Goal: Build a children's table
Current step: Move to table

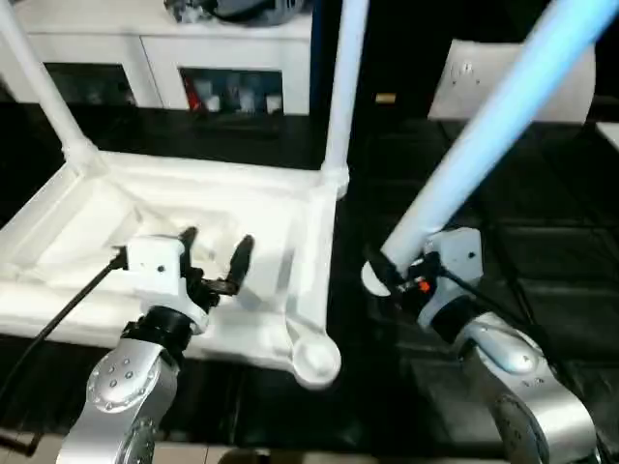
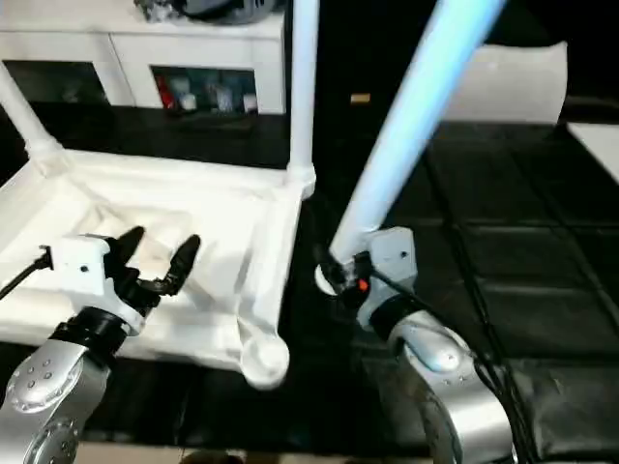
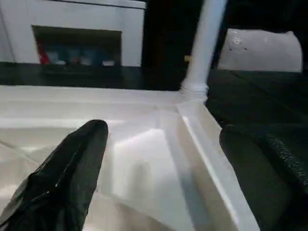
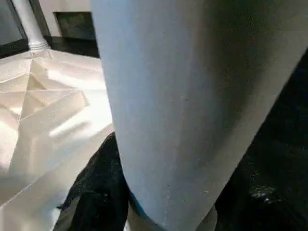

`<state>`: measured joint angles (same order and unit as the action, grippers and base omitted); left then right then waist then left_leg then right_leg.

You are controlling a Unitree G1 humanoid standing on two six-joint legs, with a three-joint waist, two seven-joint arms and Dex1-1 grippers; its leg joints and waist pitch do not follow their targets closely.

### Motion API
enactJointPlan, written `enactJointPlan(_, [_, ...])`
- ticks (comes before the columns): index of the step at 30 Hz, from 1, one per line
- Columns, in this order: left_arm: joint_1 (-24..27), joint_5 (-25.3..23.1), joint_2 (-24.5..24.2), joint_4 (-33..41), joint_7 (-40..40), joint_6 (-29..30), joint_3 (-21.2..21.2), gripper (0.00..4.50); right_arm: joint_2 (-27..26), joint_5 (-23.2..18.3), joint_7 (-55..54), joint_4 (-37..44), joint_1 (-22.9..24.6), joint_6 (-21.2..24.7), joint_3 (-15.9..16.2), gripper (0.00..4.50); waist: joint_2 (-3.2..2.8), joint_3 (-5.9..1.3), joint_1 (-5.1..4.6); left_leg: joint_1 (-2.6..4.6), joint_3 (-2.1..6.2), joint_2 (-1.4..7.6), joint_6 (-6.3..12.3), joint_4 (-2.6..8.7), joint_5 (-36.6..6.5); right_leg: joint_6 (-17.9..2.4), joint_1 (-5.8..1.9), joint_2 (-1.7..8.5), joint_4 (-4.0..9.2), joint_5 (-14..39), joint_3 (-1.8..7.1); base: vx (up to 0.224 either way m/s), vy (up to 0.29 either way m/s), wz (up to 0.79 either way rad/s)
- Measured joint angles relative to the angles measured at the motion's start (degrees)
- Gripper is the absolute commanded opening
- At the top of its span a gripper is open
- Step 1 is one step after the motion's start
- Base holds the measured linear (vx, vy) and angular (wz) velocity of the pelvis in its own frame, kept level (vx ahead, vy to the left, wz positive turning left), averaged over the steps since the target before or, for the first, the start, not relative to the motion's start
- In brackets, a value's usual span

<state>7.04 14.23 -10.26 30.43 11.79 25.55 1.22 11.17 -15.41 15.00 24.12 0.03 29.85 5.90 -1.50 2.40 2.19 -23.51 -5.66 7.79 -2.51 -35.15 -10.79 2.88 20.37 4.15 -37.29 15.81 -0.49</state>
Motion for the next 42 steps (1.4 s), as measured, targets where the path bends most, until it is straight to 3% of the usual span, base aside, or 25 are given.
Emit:
enactJointPlan(1, [-0.2, 0.5, -0.9, 0.0, 0.8, 0.9, 0.1, 4.24, -0.2, -0.3, 0.1, 0.0, 0.0, 0.0, -0.1, 1.91, -0.05, 0.22, -0.03, 0.45, -0.19, 0.25, -0.11, 0.26, 0.2, -0.4, -0.43, -0.1, 0.32, -0.1, -0.13, -0.104, -0.03, 0.05])
enactJointPlan(4, [-2.9, 1.7, -6.8, -0.6, 6.3, 2.9, -0.1, 4.24, -0.5, -1.5, 0.9, -0.1, -0.6, 0.1, -0.5, 1.91, 0.43, 1.02, 0.0, 1.42, -0.94, 0.47, -0.24, 0.68, 0.2, -0.3, -0.6, 0.15, 0.34, -0.1, -0.14, -0.115, -0.015, 0.01])
enactJointPlan(7, [-4.3, 2.0, -10.7, -1.6, 11.3, 3.0, -1.1, 4.24, -0.4, -2.3, 1.5, -0.3, -1.1, 0.0, -1.3, 1.91, 0.14, 1.31, -0.13, 1.47, -0.97, 0.5, -0.27, 0.74, 0.2, -0.3, -0.53, 0.24, 0.63, -0.1, -0.17, -0.105, 0.022, -0.1])
enactJointPlan(15, [-9.7, 5.5, -30.3, -7.2, 37.5, 4.7, -7.0, 4.24, 2.7, -4.1, 6.0, -2.6, -2.6, -0.3, -2.7, 1.91, 0.28, 1.48, -0.31, 1.43, -1.29, 0.52, -0.28, 0.84, 0.2, -0.8, -0.11, 0.38, 1.16, -0.4, -0.02, -0.008, 0.003, -0.01])
enactJointPlan(18, [-14.0, 5.9, -31.8, -11.0, 43.4, 4.4, -7.9, 3.87, 3.6, -5.0, 8.2, -2.6, -2.8, 0.4, -2.1, 1.91, 0.49, 1.45, 0.08, 1.32, -1.62, 0.53, -0.28, 0.87, 0.2, -1.1, 0.1, 0.46, 1.16, -0.8, 0.14, 0.0, 0.0, 0.0])
enactJointPlan(21, [-18.4, 4.7, -36.4, -16.3, 51.2, 1.6, -11.0, 3.68, 4.1, -4.9, 9.7, -2.6, -2.7, 0.1, -0.8, 1.91, 0.42, 1.44, 0.24, 1.3, -1.87, 0.54, -0.29, 0.93, 0.3, -1.1, 0.42, 0.64, 1.15, -1.3, 0.15, 0.0, 0.0, 0.0])
enactJointPlan(28, [-25.3, 0.7, -37.1, -27.4, 60.6, -1.9, -17.8, 3.3, 5.0, -4.9, 10.9, -2.8, -2.0, -0.5, -0.9, 1.91, 0.22, 1.4, 0.3, 1.19, -2.73, 0.84, -0.33, 0.95, 0.3, -1.2, 0.61, 1.04, 1.14, -2.5, -0.05, 0.016, -0.001, -0.02])
enactJointPlan(34, [-28.4, -0.9, -34.4, -32.7, 61.9, -5.2, -20.0, 2.63, 5.2, -4.7, 11.0, -2.7, -1.6, -0.6, -0.9, 1.91, 0.15, 1.36, 0.25, 1.05, -2.95, 1.51, -0.24, 0.95, 0.5, -1.1, 0.82, 0.6, 1.17, -2.1, -0.18, 0.055, -0.011, -0.04])
enactJointPlan(42, [-29.7, -2.5, -34.7, -35.4, 65.4, -7.4, -21.4, 2.14, 5.0, -4.6, 10.4, -2.7, -1.1, -0.6, -0.9, 1.91, 0.13, 1.37, 0.3, 0.6, -3.1, 2.07, -0.38, 0.98, 0.6, -1.3, 1.37, 0.12, 1.12, -2.0, -0.25, 0.01, -0.002, -0.01])
